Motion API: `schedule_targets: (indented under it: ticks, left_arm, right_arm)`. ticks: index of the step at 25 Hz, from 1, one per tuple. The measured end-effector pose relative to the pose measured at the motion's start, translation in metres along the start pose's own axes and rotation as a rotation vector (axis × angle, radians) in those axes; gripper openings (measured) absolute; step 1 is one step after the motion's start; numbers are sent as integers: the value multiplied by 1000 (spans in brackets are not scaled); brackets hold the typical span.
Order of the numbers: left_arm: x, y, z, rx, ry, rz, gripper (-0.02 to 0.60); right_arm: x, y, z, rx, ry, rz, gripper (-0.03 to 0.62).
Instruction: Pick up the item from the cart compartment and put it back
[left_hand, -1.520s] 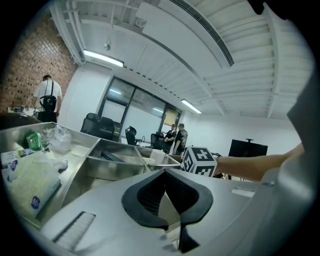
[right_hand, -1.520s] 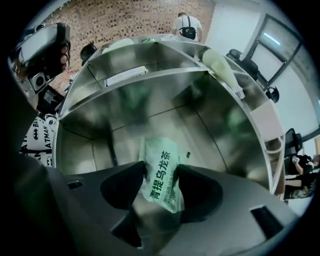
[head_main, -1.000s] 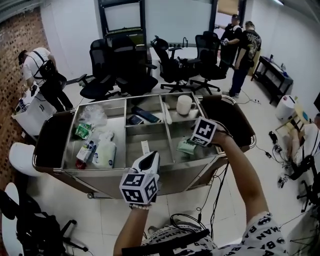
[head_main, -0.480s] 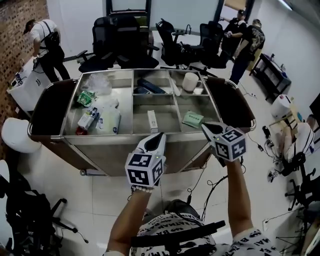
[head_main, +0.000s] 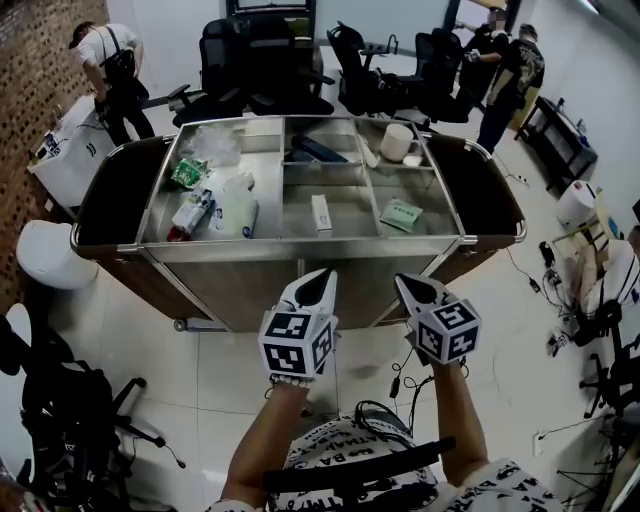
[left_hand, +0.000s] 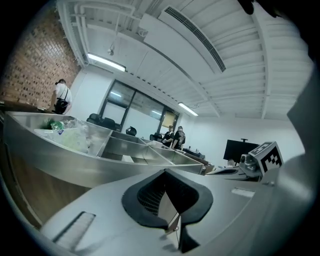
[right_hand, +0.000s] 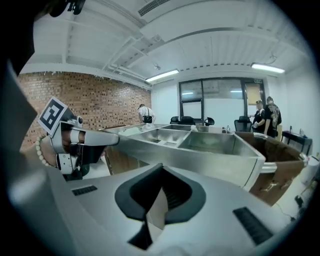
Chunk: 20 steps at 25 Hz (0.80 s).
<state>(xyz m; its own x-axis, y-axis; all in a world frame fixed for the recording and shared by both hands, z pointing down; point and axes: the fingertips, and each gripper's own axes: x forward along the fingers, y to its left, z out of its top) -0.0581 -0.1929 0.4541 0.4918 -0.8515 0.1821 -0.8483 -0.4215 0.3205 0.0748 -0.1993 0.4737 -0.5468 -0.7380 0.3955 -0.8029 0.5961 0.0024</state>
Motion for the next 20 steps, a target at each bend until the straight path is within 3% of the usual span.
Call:
schedule_targets:
  ticks: [6,20]
  left_arm:
    - [-14,-7,-23,-22,-2,59,0]
    - [-31,-53,-54,-43,1,142,0]
  right_arm:
    - [-6,18,-27,123,-38,69,0]
    - [-44,28,-53,67,-55,123,0]
